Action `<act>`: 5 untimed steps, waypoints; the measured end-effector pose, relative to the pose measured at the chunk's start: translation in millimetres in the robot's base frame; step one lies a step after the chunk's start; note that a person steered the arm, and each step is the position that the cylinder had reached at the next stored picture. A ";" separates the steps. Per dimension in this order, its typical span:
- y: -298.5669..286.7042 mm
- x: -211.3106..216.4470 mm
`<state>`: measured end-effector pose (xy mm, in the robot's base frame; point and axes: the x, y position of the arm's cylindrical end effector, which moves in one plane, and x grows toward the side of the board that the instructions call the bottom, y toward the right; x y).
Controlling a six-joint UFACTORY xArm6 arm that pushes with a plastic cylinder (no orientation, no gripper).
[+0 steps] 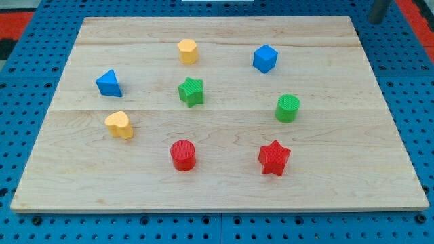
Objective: Point at blue cube
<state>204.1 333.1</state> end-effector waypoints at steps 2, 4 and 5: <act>11.1 22.9; -73.6 139.3; -92.1 144.2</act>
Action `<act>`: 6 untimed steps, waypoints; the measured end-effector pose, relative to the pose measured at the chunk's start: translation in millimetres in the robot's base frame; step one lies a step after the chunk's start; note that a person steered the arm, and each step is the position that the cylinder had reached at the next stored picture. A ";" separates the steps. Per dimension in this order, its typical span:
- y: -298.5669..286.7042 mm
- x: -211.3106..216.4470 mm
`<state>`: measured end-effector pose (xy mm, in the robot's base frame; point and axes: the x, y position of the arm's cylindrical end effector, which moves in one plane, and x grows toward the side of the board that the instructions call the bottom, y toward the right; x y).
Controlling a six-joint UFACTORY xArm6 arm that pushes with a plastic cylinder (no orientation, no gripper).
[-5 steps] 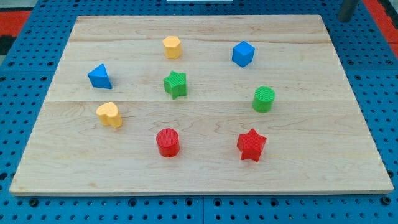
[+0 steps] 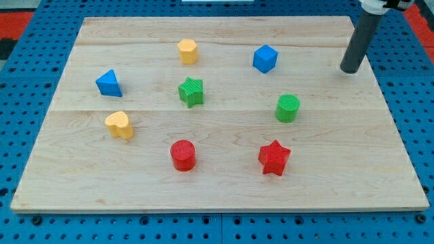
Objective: Point at blue cube
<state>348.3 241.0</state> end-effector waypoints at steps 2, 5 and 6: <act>-10.5 0.0; -36.0 17.7; -85.9 13.3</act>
